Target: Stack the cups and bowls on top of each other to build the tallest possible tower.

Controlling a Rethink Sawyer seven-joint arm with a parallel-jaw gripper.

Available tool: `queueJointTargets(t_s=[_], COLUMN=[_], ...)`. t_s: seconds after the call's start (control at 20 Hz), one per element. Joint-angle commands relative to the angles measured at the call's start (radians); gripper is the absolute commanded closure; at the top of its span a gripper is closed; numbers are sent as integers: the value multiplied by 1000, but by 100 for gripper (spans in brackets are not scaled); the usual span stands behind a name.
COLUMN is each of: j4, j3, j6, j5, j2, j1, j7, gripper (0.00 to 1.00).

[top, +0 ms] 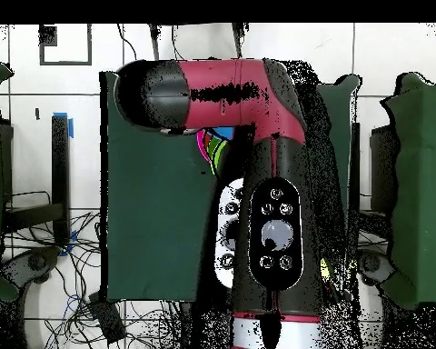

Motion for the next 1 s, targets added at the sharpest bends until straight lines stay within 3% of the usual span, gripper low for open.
queueJointTargets(t_s=[0.05,0.45,0.6,0.8,1.0], j4=[-42,-50,-38,-13,87], j3=[99,141,133,133,121], j6=[114,144,197,211,182], j5=[-103,-123,-124,-116,-84], j2=[-5,-10,-43,-50,-56], j1=[-57,-108,-106,-103,-85], j7=[-359,-422,-421,-396,-288], gripper=[100,100,100,100,100])
